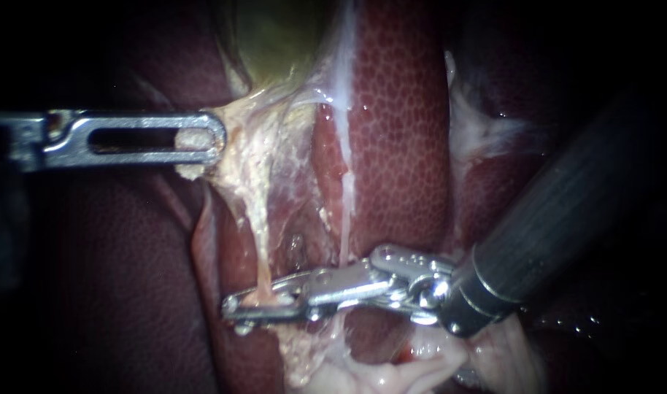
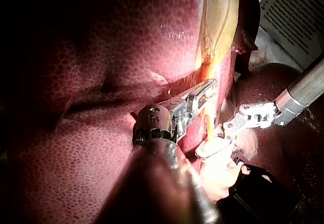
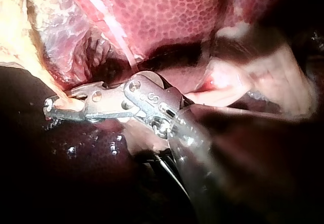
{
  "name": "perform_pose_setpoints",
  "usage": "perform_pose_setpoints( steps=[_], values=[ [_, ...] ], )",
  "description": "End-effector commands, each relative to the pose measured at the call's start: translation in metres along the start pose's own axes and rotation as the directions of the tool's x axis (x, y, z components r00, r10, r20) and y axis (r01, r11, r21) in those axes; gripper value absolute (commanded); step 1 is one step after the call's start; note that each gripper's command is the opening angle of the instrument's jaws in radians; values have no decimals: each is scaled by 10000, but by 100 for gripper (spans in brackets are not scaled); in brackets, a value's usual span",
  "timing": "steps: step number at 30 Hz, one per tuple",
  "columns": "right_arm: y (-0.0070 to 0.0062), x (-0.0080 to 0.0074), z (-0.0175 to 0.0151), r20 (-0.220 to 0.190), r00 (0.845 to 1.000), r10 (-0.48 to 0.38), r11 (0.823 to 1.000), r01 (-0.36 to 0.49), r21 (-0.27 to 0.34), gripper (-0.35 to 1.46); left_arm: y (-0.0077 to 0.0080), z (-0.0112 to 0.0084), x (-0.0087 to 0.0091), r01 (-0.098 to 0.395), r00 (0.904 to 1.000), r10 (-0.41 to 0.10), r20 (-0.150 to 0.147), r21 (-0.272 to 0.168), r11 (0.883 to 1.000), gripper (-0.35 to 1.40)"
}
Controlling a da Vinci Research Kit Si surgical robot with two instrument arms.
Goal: Going back second clip left tube
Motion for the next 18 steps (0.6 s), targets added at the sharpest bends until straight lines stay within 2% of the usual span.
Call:
perform_pose_setpoints(
  steps=[1,11,15,18],
  values=[
    [0,1,0,0,10000,-9,10000,9,8,-35,0,0,0,-6,10000,6,-5,7,10000,-35],
    [-2,2,1,28,10000,93,9999,-93,87,-35,0,-1,0,-5,10000,5,-5,7,10000,-35],
    [-3,6,9,-114,9992,-390,9992,392,114,46,0,-1,0,-5,10000,5,-5,7,10000,-35],
    [-3,8,13,-347,9932,-1110,9937,1115,112,56,-1,-1,0,-5,10000,5,-3,5,10000,-35]
  ],
)
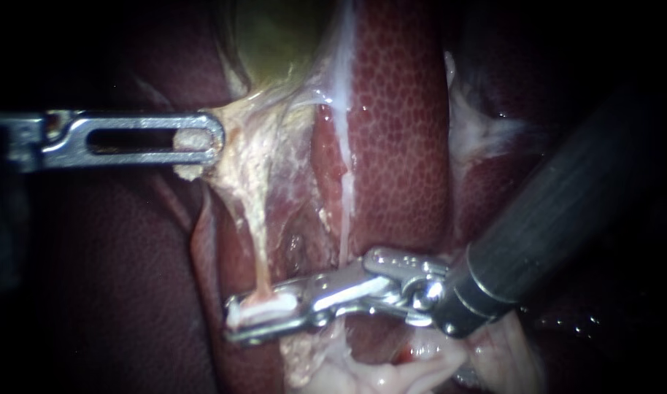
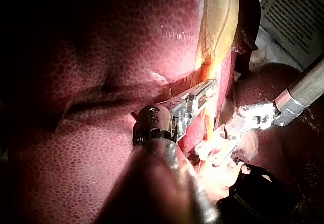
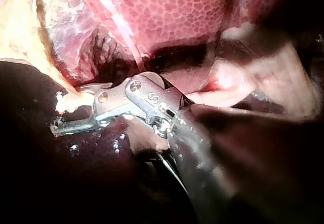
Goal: Going back second clip left tube
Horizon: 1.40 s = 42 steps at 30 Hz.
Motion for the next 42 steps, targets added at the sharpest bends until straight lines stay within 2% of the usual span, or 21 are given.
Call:
perform_pose_setpoints(
  steps=[1,8,13,17,25,29,34,42],
  values=[
    [2,-1,-1,8,9996,-281,9996,281,-25,57,0,0,0,-1,10000,1,3,-4,10000,-35],
    [7,-2,-6,6,9976,-685,9976,685,-88,60,-2,-1,1,1,10000,-1,6,-9,10000,-35],
    [10,-2,-22,-19,9960,-890,9959,889,-191,60,-3,-1,1,1,10000,-1,5,-8,10000,-35],
    [10,1,-46,-31,9900,-1412,9895,1411,-310,60,-3,-2,0,2,10000,-2,2,-5,10000,-35],
    [0,11,-98,-89,9869,-1609,9855,1602,-566,60,-3,-2,0,2,10000,-2,1,-4,10000,-35],
    [-9,24,-124,-117,9839,-1786,9815,1773,-719,60,-3,-3,0,2,10000,-2,0,-2,10000,-35],
    [-24,49,-166,-258,9787,-2038,9754,2007,-917,60,-2,-4,0,1,10000,-1,-5,3,10000,-35],
    [-54,82,-205,93,9724,-2332,9659,2328,-1132,60,-3,-2,0,3,10000,-3,-1,-2,10000,-35]
  ],
)
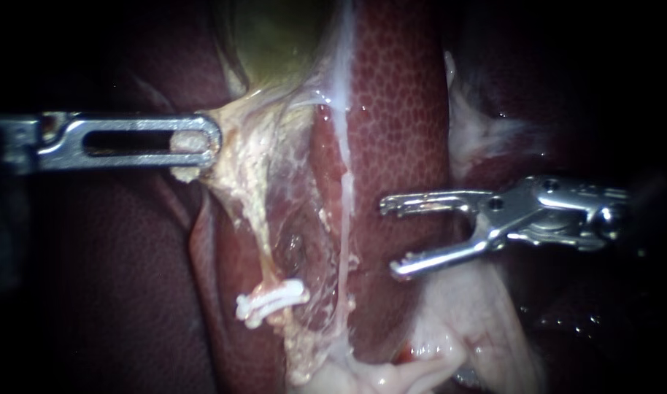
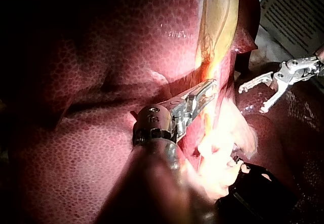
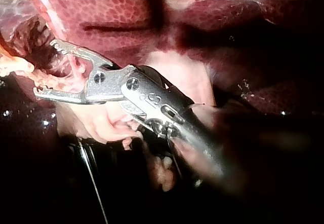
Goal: Going back second clip left tube
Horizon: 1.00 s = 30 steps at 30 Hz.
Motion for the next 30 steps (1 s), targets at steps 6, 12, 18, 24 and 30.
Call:
perform_pose_setpoints(
  steps=[6,12,18,24,30],
  values=[
    [-15,19,-6,106,9996,-265,9996,265,-36,60,2,2,1,-5,10000,5,5,-6,10000,-35],
    [-19,22,-4,128,9991,-408,9992,408,-50,60,12,18,12,-82,9999,82,71,-56,10000,-35],
    [-19,21,-4,127,9991,-403,9992,404,-54,60,23,42,24,-165,9999,165,29,-149,9998,-35],
    [-20,21,-4,127,9991,-409,9991,410,-55,60,29,63,30,-201,9997,200,-126,-150,9997,-35],
    [-23,23,-3,120,9991,-414,9991,415,-56,60,36,82,38,-252,9994,248,-249,-143,9996,-35]
  ],
)
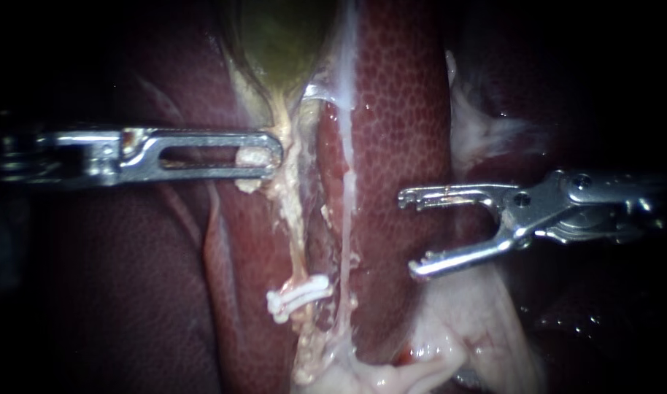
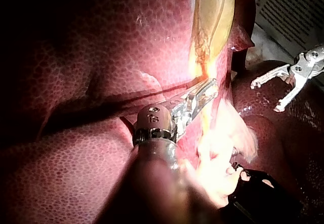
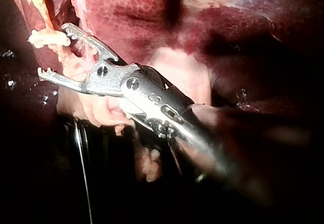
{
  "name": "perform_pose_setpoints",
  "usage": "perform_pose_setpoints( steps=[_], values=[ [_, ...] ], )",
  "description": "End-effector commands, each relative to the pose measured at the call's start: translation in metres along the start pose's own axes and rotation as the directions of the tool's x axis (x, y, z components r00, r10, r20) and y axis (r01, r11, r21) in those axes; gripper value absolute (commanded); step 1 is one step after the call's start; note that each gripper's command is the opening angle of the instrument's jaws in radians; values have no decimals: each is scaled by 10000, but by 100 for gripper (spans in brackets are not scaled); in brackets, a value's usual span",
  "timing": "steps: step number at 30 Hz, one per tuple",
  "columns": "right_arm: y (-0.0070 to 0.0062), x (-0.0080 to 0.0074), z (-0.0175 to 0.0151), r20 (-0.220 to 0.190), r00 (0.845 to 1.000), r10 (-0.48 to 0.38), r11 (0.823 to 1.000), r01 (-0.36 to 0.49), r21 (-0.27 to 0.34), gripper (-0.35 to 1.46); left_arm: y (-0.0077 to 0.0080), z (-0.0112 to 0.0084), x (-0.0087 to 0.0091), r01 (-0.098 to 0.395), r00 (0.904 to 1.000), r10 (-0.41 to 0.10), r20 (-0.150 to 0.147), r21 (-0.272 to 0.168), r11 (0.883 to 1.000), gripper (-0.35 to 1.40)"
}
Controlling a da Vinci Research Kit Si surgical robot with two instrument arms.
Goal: Going back second clip left tube
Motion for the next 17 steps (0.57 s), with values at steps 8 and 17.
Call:
perform_pose_setpoints(
  steps=[8,17],
  values=[
    [-1,2,1,-7,10000,-4,10000,4,-1,60,1,5,2,-13,10000,13,-71,5,10000,-35],
    [-1,4,2,-8,10000,-68,10000,68,-14,60,1,5,2,-13,10000,13,-71,6,10000,-35]
  ],
)
